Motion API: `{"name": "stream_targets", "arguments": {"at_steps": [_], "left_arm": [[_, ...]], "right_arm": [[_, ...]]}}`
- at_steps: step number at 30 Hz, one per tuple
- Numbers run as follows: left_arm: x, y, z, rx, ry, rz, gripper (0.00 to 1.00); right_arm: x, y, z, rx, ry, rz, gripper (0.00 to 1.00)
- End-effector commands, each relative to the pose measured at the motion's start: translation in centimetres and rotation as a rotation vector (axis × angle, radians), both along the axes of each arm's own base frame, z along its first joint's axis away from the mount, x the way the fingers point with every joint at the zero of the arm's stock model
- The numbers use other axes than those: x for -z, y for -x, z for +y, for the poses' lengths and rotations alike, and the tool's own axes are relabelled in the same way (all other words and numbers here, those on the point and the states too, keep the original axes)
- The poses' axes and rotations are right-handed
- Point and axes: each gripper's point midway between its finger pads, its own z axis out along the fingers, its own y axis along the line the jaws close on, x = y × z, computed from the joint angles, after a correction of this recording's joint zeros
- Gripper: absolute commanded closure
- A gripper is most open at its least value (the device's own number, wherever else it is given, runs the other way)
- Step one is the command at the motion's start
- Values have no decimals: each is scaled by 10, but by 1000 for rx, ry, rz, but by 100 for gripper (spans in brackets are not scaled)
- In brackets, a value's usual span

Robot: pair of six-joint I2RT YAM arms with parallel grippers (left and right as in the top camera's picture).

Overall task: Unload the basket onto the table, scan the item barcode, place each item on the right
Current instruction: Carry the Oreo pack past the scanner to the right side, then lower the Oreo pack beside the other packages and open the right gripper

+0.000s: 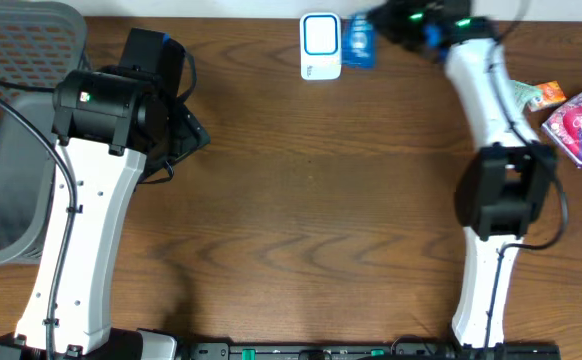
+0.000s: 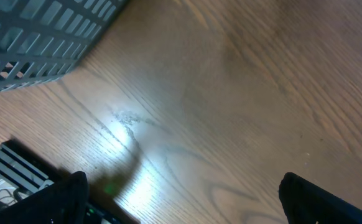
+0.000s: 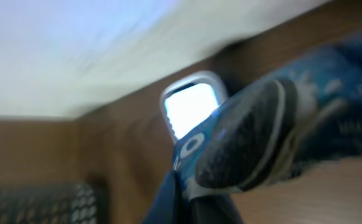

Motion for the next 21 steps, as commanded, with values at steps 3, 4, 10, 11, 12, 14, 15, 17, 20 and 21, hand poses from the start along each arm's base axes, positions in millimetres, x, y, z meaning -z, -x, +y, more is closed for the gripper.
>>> {"name": "stream_targets", "arguments": {"at_steps": [3,4,10,11,12,14,15,17,20,21], "left_arm": [[0,1,4,-11,-20,2,2],[0,1,4,-11,-20,2,2],[0,1,4,-11,-20,2,2],[0,1,4,-11,-20,2,2],[0,1,4,-11,-20,2,2],[0,1,4,-11,-20,2,2],[0,1,4,-11,-20,2,2],[0,1,4,-11,-20,2,2],[0,1,4,-11,-20,2,2],[0,1,4,-11,-20,2,2]], "right_arm": [[-28,8,-127,162,297,-18,99],[-24,15,-150,199,347,22,99],[11,71,-264,324,580,256,99],[15,79,-276,326,607,282,99],[19,86,-287,324,628,304,99],[26,97,-303,309,660,334,99],[29,101,-310,304,666,344,99],[34,105,-318,313,662,357,99],[36,108,-323,322,660,364,99],[37,107,-324,323,660,363,98]]}}
